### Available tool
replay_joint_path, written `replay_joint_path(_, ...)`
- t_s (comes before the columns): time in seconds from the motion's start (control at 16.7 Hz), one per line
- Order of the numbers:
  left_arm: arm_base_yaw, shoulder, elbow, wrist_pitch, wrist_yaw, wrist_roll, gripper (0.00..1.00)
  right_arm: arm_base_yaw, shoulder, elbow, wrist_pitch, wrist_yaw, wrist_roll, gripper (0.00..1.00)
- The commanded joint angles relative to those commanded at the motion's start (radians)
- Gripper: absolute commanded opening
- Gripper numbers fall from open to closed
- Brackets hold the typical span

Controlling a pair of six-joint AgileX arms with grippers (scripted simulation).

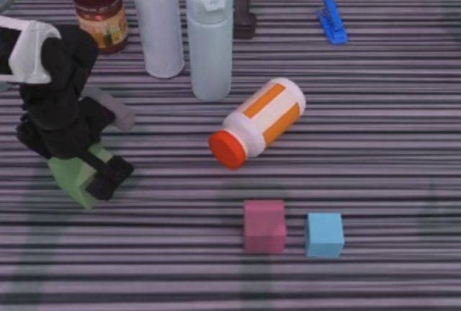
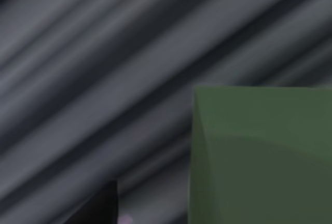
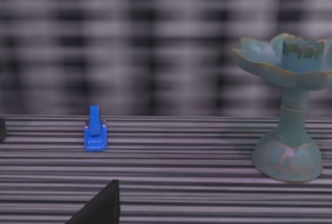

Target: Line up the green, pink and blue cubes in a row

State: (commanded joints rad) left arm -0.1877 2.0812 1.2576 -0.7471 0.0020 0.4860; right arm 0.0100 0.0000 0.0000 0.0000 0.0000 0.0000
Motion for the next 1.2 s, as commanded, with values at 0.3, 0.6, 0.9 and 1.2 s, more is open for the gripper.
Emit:
replay_joint_path(0.3,0.0,0.0,0.0,0.0,0.0,0.0,0.62,0.0,0.0,0.0,0.0,0.0,0.0,1.0)
replay_joint_path(0.6,0.0,0.0,0.0,0.0,0.0,0.0,0.25,0.0,0.0,0.0,0.0,0.0,0.0,1.0)
replay_joint_path(0.9,0.0,0.0,0.0,0.0,0.0,0.0,0.0,0.0,0.0,0.0,0.0,0.0,0.0,1.0)
replay_joint_path(1.2,0.0,0.0,0.0,0.0,0.0,0.0,0.0,0.0,0.0,0.0,0.0,0.0,0.0,1.0)
